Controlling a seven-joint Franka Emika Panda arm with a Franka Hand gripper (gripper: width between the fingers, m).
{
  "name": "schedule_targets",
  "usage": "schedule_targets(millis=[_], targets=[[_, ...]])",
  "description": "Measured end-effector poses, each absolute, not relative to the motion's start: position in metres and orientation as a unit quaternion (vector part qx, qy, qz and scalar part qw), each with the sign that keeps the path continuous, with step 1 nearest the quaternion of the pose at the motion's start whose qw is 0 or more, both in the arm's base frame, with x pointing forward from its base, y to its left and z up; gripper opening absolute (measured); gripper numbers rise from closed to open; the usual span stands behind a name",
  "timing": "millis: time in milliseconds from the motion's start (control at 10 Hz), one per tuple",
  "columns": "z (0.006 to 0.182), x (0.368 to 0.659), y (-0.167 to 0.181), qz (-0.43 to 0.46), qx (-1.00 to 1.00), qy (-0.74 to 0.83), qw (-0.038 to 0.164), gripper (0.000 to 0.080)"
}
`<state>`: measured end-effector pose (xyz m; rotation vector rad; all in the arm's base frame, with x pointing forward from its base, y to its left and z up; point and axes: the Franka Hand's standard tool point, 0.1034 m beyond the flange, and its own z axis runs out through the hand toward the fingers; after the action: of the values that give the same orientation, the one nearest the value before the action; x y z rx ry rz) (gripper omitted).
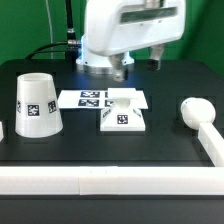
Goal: Assemble lamp
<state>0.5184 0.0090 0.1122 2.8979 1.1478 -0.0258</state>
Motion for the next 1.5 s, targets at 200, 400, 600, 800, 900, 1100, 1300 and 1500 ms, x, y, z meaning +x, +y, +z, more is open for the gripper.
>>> schedule_targets(millis=[200, 400, 600, 800, 900, 1100, 1300, 1500], targets=[[0.109, 0.506, -0.006, -0.004, 0.950, 0.310, 0.016, 0.0700], [0.108, 0.507, -0.004, -0.003, 0.967, 0.254, 0.014, 0.0700], [0.108, 0.506, -0.003, -0.002, 0.984, 0.180, 0.011, 0.0700], [0.104, 0.501, -0.002, -0.005, 0.999, 0.047, 0.005, 0.0700], [0.099, 0.498, 0.003, 0.003, 1.000, 0.019, 0.006, 0.0700], [0.097, 0.496, 0.007, 0.003, 0.999, -0.043, -0.004, 0.0700], [0.096, 0.495, 0.009, 0.004, 0.998, -0.060, -0.010, 0.0700], [0.083, 0.476, 0.009, 0.001, 1.000, -0.015, -0.014, 0.0700]])
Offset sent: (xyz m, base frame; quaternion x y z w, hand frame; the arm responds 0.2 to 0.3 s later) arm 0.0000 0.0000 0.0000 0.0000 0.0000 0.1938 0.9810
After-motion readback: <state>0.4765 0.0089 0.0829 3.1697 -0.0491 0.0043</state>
